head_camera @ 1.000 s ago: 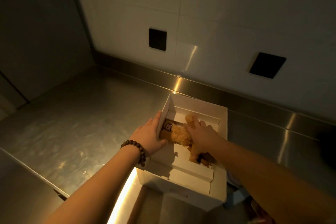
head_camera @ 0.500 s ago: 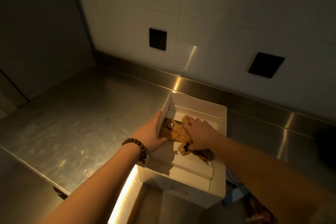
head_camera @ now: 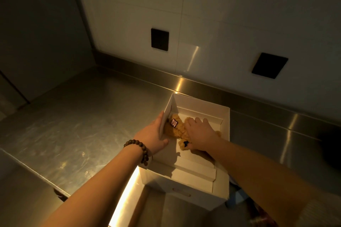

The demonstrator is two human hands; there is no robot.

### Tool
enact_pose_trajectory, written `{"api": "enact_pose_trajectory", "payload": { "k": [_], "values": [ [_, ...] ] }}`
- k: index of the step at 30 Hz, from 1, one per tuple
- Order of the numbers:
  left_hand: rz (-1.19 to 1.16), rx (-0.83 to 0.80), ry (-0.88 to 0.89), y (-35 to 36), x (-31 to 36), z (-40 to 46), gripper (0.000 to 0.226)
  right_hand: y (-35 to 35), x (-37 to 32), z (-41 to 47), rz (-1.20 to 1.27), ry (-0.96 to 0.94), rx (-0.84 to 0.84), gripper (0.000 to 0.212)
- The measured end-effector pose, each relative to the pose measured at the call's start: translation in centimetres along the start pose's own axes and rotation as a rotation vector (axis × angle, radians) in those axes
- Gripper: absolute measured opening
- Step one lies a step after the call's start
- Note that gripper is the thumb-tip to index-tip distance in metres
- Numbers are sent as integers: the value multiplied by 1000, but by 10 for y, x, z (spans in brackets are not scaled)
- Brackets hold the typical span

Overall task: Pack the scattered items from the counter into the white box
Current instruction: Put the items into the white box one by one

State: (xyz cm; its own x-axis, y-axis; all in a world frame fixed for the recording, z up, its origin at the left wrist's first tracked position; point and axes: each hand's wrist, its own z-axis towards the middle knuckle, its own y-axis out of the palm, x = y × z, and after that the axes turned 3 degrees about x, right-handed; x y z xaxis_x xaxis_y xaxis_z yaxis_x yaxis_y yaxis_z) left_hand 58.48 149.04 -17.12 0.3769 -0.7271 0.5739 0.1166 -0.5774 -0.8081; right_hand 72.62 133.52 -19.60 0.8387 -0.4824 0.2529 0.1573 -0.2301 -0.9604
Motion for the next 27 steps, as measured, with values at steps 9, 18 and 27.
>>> {"api": "enact_pose_trajectory", "payload": {
  "k": [9, 18, 27],
  "values": [
    [0, -13, -15, -1, 3, -1, 102, 1, -7, -2, -52, 3, 18, 75],
    [-1, -17, -35, -1, 2, -3, 100, -6, 26, 16, 137, 91, 89, 72],
    [-5, -9, -35, -1, 3, -3, 100, -1, 24, 16, 163, 17, 32, 91]
  ]
}}
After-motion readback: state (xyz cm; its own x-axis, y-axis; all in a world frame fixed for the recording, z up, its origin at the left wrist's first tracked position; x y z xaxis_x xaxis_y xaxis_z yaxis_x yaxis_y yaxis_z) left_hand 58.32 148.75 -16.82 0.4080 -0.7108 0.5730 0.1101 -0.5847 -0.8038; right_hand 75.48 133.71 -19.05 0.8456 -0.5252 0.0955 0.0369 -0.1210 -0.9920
